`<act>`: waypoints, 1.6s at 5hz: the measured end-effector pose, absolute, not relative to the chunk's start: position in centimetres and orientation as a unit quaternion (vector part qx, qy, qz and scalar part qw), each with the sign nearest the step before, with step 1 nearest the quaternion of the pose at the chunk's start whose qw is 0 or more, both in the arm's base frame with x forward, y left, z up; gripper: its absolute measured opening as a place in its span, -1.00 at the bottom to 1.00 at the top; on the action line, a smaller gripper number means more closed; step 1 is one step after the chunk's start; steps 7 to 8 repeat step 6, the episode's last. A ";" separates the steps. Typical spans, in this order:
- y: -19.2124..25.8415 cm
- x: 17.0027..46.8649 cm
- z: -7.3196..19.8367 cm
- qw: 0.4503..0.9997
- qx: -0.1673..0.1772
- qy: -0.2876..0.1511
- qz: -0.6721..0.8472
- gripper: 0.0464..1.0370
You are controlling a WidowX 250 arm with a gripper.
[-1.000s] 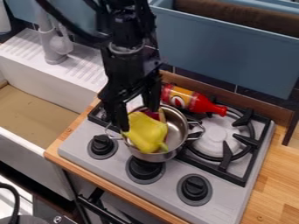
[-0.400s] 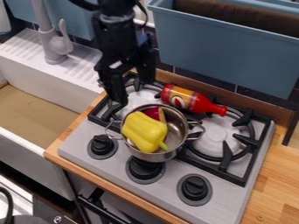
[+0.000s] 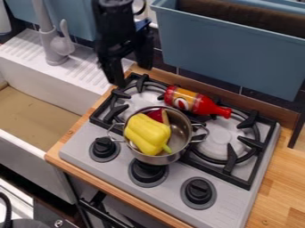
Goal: Move the yellow pepper to the silver pot
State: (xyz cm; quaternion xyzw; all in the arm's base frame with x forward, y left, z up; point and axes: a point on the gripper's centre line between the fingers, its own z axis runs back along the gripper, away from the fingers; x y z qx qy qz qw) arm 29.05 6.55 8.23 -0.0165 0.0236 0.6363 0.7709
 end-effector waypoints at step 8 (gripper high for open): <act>6.1 31.3 10.7 0.962 -0.011 -0.051 0.268 0.92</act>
